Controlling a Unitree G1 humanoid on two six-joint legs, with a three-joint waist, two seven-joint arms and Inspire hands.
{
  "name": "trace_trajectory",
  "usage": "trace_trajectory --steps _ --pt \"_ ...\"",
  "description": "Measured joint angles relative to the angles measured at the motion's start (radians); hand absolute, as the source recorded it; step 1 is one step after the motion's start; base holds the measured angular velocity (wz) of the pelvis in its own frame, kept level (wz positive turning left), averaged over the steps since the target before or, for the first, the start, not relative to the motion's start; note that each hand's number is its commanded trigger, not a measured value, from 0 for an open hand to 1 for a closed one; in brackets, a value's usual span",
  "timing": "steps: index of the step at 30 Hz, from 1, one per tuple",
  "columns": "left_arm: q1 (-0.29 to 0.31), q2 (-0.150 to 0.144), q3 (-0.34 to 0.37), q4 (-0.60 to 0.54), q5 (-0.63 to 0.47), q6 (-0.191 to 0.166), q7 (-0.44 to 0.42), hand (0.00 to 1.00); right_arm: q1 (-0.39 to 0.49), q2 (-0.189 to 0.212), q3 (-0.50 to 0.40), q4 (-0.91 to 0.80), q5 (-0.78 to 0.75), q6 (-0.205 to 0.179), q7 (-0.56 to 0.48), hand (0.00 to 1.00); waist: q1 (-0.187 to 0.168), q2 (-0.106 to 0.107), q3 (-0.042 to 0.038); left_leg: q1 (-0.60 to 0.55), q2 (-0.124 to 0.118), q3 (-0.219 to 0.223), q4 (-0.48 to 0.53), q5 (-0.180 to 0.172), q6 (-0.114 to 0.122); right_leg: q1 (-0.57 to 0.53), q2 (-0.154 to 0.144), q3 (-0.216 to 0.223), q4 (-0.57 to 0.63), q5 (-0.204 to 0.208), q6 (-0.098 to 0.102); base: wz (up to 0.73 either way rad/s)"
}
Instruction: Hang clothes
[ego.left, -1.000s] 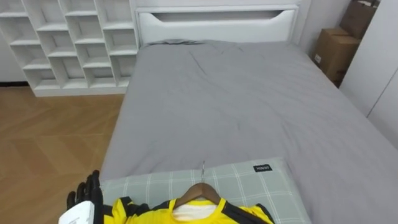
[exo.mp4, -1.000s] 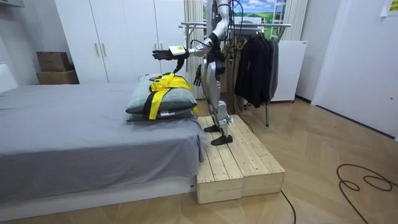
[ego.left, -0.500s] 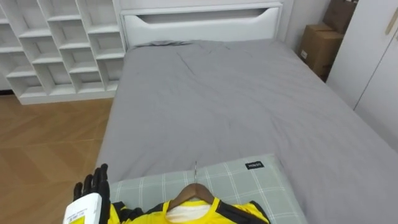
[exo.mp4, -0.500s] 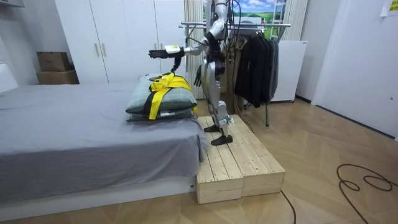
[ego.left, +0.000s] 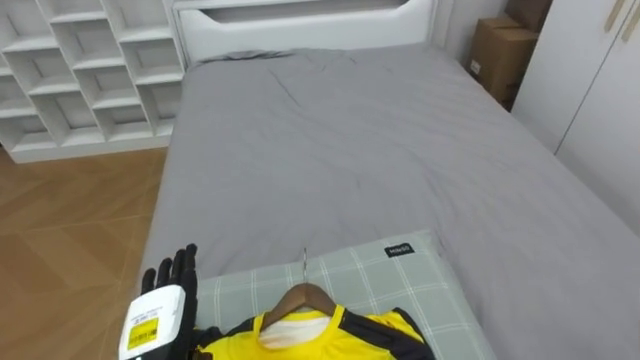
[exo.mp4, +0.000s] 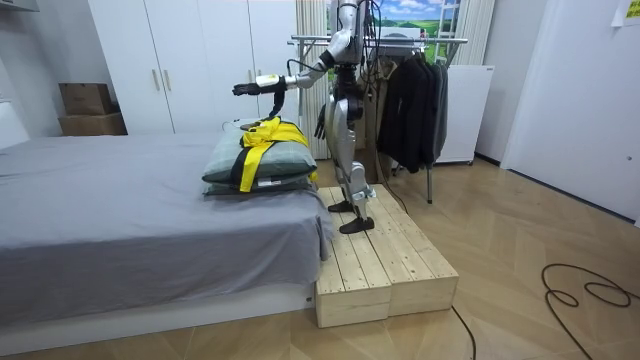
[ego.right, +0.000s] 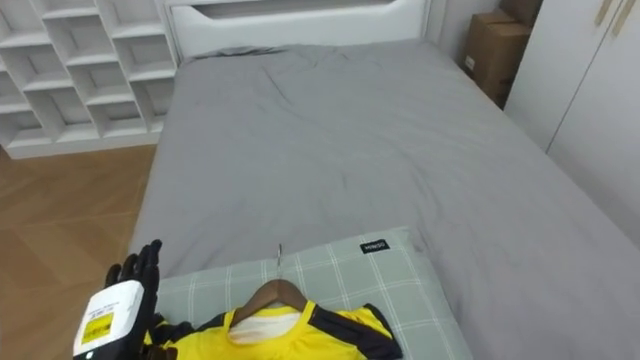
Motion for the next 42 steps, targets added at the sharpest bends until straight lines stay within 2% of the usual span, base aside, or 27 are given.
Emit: trace_trajectory --steps 8,12,16,20,25,28,31,34,35,36,37,38,39,40,41,42 --pt "-0.002 0.000 -0.051 0.042 0.001 0.041 -0.022 0.00 -0.020 -0.004 0.027 0.002 -0.005 0.001 -0.009 0.00 -0.014 0.002 0.0024 -0.012 0.001 0.000 0.001 0.001 0.001 -0.017 -0.002 0.001 0.000 0.000 0.000 0.00" --pt "-0.040 -0.002 -0.054 0.141 0.023 0.055 -0.022 0.00 -0.028 -0.004 0.042 0.005 0.001 0.001 -0.028 0.00 -0.011 -0.004 0.0053 -0.026 0.001 0.005 0.001 0.007 0.002 -0.032 -0.003 0.007 0.000 0.000 0.000 -0.03" --pt "-0.071 -0.002 -0.054 0.194 0.031 0.054 -0.020 0.00 -0.041 -0.003 0.047 0.008 0.002 0.002 -0.047 0.00 -0.010 -0.002 0.0054 -0.050 0.002 0.005 0.002 0.008 0.002 -0.058 -0.003 0.006 0.003 0.001 0.000 0.00" --pt "-0.138 -0.002 -0.055 0.278 0.015 0.054 -0.015 0.00 -0.064 -0.002 0.080 0.026 0.034 0.012 -0.071 0.00 -0.011 -0.004 0.0064 -0.065 0.002 0.004 0.001 0.011 0.003 -0.072 -0.005 0.007 0.004 0.001 0.000 0.00" --pt "-0.217 0.000 -0.054 0.340 -0.024 0.034 -0.015 0.00 -0.098 -0.002 0.082 0.051 0.046 0.011 -0.103 0.00 -0.010 -0.001 0.0084 -0.099 0.002 0.000 0.001 0.012 0.003 -0.107 -0.005 0.010 0.005 0.001 0.000 0.00" --pt "-0.244 0.003 -0.055 0.340 -0.045 0.024 -0.015 0.00 -0.118 -0.008 0.100 0.073 0.060 0.012 -0.107 0.00 -0.008 -0.002 0.0092 -0.114 0.002 0.000 0.001 0.012 0.002 -0.125 -0.004 0.024 0.006 0.001 0.000 -0.01" --pt "-0.273 0.012 -0.059 0.340 -0.043 0.020 -0.018 0.00 -0.148 -0.010 0.116 0.089 0.062 0.012 -0.106 0.00 -0.004 -0.007 0.0175 -0.118 0.002 -0.002 -0.003 0.022 0.002 -0.146 -0.004 0.034 0.027 0.001 0.000 -0.11" --pt "-0.294 0.020 -0.059 0.339 -0.042 0.005 -0.022 0.00 -0.166 -0.012 0.116 0.089 0.055 0.008 -0.106 0.00 -0.004 -0.011 0.0198 -0.120 0.005 -0.003 -0.005 0.025 0.001 -0.167 -0.001 0.037 0.054 0.001 0.000 -0.15" --pt "-0.298 0.022 -0.059 0.338 -0.042 0.003 -0.023 0.00 -0.170 -0.012 0.116 0.087 0.054 0.007 -0.107 0.00 -0.004 -0.009 0.0208 -0.120 0.007 -0.013 -0.006 0.026 0.001 -0.180 0.000 0.035 0.073 0.000 -0.001 -0.19" --pt "-0.310 0.025 -0.059 0.338 -0.042 -0.002 -0.025 0.00 -0.170 -0.013 0.119 0.082 0.055 -0.001 -0.108 0.00 -0.004 -0.001 0.0305 -0.113 0.017 -0.080 -0.015 0.031 0.002 -0.243 0.007 0.025 0.180 -0.012 -0.015 -0.23" --pt "-0.314 0.026 -0.058 0.338 -0.044 -0.006 -0.026 0.00 -0.174 -0.013 0.120 0.078 0.054 -0.005 -0.109 0.00 -0.004 0.008 0.0369 -0.112 0.028 -0.117 -0.018 0.031 0.001 -0.285 0.023 0.028 0.216 -0.034 -0.034 -0.42" --pt "-0.322 0.040 -0.043 0.339 -0.042 -0.013 -0.028 0.00 -0.195 -0.007 0.130 0.067 0.047 -0.011 -0.118 0.00 -0.009 0.016 0.0430 -0.135 0.044 -0.136 -0.003 0.030 -0.001 -0.347 0.079 0.076 0.109 -0.010 -0.081 -0.28" --pt "-0.345 0.051 -0.031 0.349 -0.038 -0.013 -0.041 0.00 -0.206 -0.002 0.150 0.061 0.046 -0.017 -0.126 0.00 -0.015 -0.006 0.0422 -0.167 0.023 -0.135 0.033 0.017 -0.021 -0.390 0.074 0.076 -0.033 0.162 -0.104 -0.10" --pt "-0.371 0.035 -0.029 0.372 -0.040 -0.018 -0.043 0.00 -0.206 -0.018 0.172 0.068 0.050 -0.020 -0.131 0.00 -0.021 0.002 0.0511 -0.164 0.017 -0.132 0.044 -0.022 -0.035 -0.420 0.056 0.036 0.013 0.239 -0.091 0.16" --pt "-0.382 0.036 -0.030 0.380 -0.040 -0.027 -0.046 0.00 -0.206 -0.020 0.181 0.074 0.050 -0.023 -0.139 0.00 -0.023 0.009 0.0562 -0.163 0.021 -0.108 0.036 -0.019 -0.040 -0.425 0.057 0.028 0.030 0.240 -0.091 0.20" --pt "-0.400 0.038 -0.031 0.384 -0.041 -0.038 -0.050 0.00 -0.211 -0.017 0.191 0.081 0.046 -0.026 -0.141 0.00 -0.021 0.004 0.0545 -0.160 0.020 -0.069 0.023 0.004 -0.034 -0.420 0.053 0.033 0.030 0.234 -0.088 0.26"
